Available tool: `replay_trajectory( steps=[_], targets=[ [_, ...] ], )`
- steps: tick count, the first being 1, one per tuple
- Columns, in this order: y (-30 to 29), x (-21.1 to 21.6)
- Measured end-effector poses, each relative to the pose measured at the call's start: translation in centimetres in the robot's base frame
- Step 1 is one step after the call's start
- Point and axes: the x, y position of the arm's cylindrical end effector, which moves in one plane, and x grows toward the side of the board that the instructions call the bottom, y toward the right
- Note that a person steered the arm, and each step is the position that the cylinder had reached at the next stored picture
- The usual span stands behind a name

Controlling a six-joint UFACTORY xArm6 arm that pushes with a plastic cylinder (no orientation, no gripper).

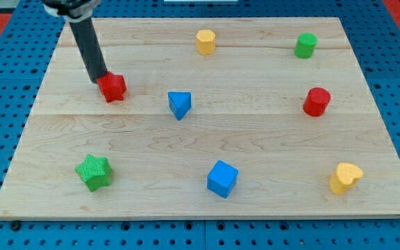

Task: Place the arm below the green star

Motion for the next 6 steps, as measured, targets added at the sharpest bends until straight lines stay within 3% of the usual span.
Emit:
replay_trajectory(
  steps=[2,3,4,5,6],
  targets=[
    [-3.4,0.3],
    [-6.6,6.2],
    [-5.7,17.9],
    [-4.7,23.5],
    [-4.5,23.5]
  ],
)
